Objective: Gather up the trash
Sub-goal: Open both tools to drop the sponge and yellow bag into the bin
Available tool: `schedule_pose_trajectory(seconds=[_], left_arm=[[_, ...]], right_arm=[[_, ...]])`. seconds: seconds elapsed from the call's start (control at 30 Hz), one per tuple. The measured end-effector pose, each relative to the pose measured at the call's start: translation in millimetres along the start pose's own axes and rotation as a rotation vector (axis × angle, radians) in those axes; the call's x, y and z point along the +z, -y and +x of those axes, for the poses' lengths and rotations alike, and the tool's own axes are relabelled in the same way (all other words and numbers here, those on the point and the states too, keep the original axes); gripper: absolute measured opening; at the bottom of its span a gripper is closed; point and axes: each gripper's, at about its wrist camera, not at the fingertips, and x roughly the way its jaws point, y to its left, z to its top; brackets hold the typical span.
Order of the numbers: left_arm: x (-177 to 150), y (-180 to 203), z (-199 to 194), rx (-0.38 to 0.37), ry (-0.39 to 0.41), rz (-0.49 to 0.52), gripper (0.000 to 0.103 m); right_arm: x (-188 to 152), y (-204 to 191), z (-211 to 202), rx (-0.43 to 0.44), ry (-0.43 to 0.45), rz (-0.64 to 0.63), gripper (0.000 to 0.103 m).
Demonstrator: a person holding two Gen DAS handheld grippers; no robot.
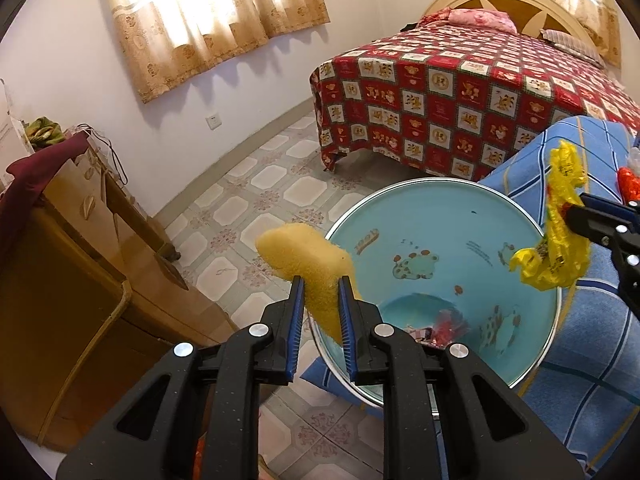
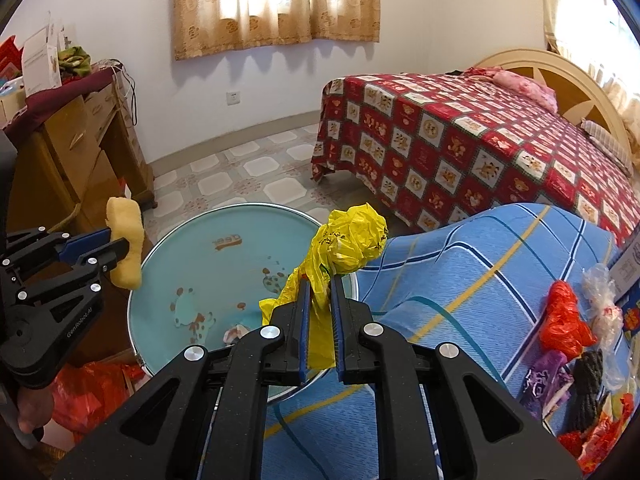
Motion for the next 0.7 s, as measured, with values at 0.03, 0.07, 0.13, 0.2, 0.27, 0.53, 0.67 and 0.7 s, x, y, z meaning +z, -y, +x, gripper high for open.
schedule_pose_trajectory(seconds=[0.03, 0.07, 0.13, 0.2, 0.27, 0.53, 0.67, 0.7], left_arm=[[-0.2, 0.7, -0.7, -0.005, 0.002, 0.001, 0.021], [-0.4, 1.7, -1.7, -0.014, 0.006, 0.004, 0.021], [-0.5, 3.0, -2.6, -0.041, 0.008, -0.003, 0.041], [-1.4, 5.1, -3.6, -0.058, 0.014, 0.000, 0.042], [-1.7, 5.2, -3.1, -0.070, 0.009, -0.005, 0.045], [-5.4, 6.6, -2.7, -0.066, 0.003, -0.018, 0.071], [-10.7, 19.5, -6.0, -0.083, -0.002, 0.009, 0.073], [-12.4, 25.2, -7.2, -0.092, -0.005, 0.019, 0.074]], right_arm=[[-0.2, -0.8, 0.4, 0.007, -0.001, 0.000, 0.013], [-0.3, -0.9, 0.2, 0.019, 0.005, 0.001, 0.015], [-0.6, 0.0, 0.2, 0.026, 0.010, 0.007, 0.030], [-1.2, 1.0, 0.0, 0.032, 0.013, 0.014, 0.042], [-2.3, 0.9, -0.2, 0.029, 0.012, 0.016, 0.042], [-12.3, 14.2, -21.2, -0.029, 0.035, 0.050, 0.052], [-25.9, 26.9, -49.9, -0.071, 0.064, 0.066, 0.059], [-30.9, 31.5, -57.8, -0.083, 0.073, 0.074, 0.061]])
